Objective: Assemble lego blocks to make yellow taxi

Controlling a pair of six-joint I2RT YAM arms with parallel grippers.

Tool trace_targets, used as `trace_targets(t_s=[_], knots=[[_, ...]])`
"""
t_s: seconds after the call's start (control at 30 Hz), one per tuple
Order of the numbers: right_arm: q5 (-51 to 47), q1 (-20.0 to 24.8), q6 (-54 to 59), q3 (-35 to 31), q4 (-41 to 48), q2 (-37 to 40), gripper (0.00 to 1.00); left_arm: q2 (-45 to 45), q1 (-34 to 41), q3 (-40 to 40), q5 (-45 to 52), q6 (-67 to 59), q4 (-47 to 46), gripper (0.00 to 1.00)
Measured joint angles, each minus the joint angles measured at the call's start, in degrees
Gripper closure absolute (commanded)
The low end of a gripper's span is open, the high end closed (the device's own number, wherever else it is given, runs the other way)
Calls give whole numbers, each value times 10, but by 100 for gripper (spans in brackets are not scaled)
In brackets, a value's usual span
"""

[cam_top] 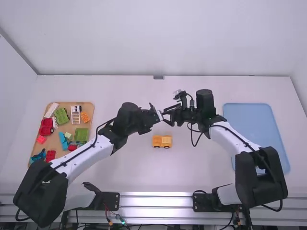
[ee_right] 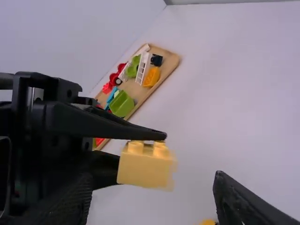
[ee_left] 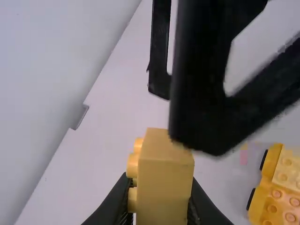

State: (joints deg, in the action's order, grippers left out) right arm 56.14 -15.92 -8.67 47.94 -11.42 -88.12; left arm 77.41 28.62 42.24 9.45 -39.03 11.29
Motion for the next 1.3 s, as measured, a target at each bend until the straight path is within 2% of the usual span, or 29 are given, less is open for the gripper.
trace_targets(t_s=[0.23, 0.27, 0.4, 0.43, 0.67, 0.8, 0.87, 0.93, 0.97, 1.13, 1.3], knots=[[-17, -21, -3, 0, 0, 0, 36, 0, 0, 0, 22, 2, 2, 99], [-21, -24, -2, 0, 0, 0, 44, 0, 0, 0, 28, 2, 2, 99], [-26, -25, -4, 0, -2, 0, 52, 0, 0, 0, 31, 9, 9, 98], [-26, -26, -4, 0, -3, 0, 57, 0, 1, -2, 34, 11, 10, 99], [-34, -28, -7, 0, -2, 0, 72, 0, 1, -2, 37, 15, 12, 99], [-37, -28, -25, 0, -1, 0, 77, 0, 2, -2, 34, 15, 13, 99], [-37, -28, -26, 0, -1, 0, 78, 0, 2, -2, 34, 15, 13, 90], [-35, -28, -23, 0, -2, 0, 79, 0, 2, -2, 35, 15, 12, 23], [-34, -28, -21, 0, -1, 0, 81, 0, 2, -2, 37, 16, 11, 1], [-34, -27, 4, 0, 1, 0, 83, -1, 2, -2, 40, 41, 2, 1], [-36, -6, 78, 0, 41, 0, 84, -24, -12, 9, 96, 52, -79, 1]])
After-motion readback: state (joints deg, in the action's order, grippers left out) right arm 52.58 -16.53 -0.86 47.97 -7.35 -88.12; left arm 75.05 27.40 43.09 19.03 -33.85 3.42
